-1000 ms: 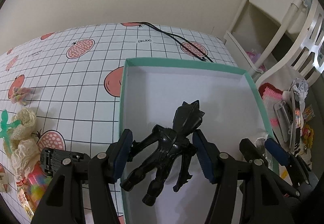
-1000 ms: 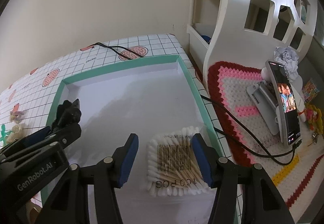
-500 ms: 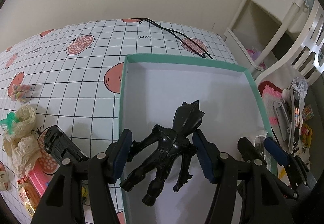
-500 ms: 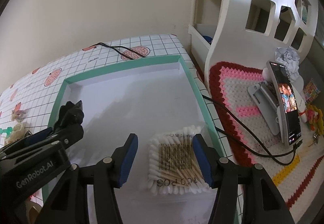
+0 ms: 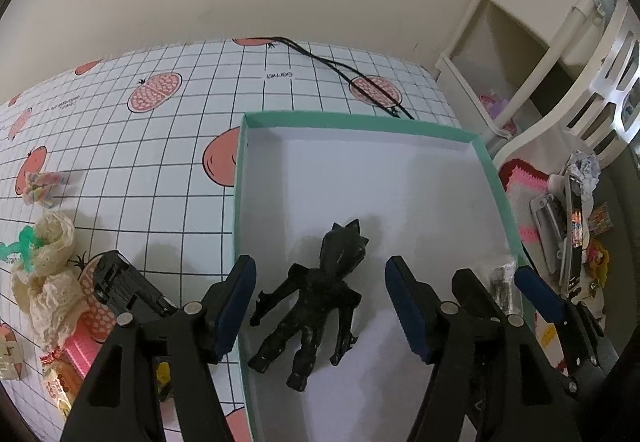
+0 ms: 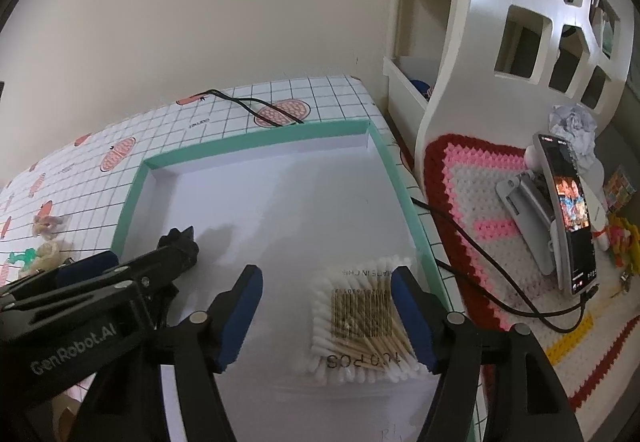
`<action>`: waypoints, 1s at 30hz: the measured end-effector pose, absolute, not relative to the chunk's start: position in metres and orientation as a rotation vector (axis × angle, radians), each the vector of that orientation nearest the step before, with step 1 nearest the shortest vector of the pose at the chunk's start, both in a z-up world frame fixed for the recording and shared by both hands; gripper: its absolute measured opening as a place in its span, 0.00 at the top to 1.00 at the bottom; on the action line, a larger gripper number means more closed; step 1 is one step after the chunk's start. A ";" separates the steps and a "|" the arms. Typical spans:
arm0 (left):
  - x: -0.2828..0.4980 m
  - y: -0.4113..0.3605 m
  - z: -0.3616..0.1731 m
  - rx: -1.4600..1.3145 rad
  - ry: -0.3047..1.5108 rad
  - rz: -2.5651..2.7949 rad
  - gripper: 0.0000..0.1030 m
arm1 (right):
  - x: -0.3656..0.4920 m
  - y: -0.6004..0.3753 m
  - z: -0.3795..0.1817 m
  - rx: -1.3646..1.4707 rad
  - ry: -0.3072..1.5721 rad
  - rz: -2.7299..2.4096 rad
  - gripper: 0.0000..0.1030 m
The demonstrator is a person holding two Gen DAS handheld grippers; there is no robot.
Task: Organize objects
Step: 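Lower and release the swab bag with right gripper while left releases figure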
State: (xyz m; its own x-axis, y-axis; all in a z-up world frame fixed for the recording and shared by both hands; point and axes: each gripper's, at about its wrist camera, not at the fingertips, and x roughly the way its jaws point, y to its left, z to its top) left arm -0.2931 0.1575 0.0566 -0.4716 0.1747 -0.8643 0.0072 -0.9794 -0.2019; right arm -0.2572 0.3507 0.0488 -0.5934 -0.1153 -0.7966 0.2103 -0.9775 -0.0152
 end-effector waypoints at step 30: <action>-0.289 0.123 0.082 -1.543 -0.381 2.809 0.00 | -0.255 0.362 0.061 1.255 0.036 -2.678 0.00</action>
State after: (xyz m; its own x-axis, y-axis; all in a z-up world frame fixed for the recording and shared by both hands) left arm -0.2893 0.1232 0.0824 -0.5401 0.0382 -0.8407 0.1873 -0.9684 -0.1644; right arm -0.2549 0.3620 0.0608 -0.6262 -0.1554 -0.7640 0.1759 -0.9828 0.0556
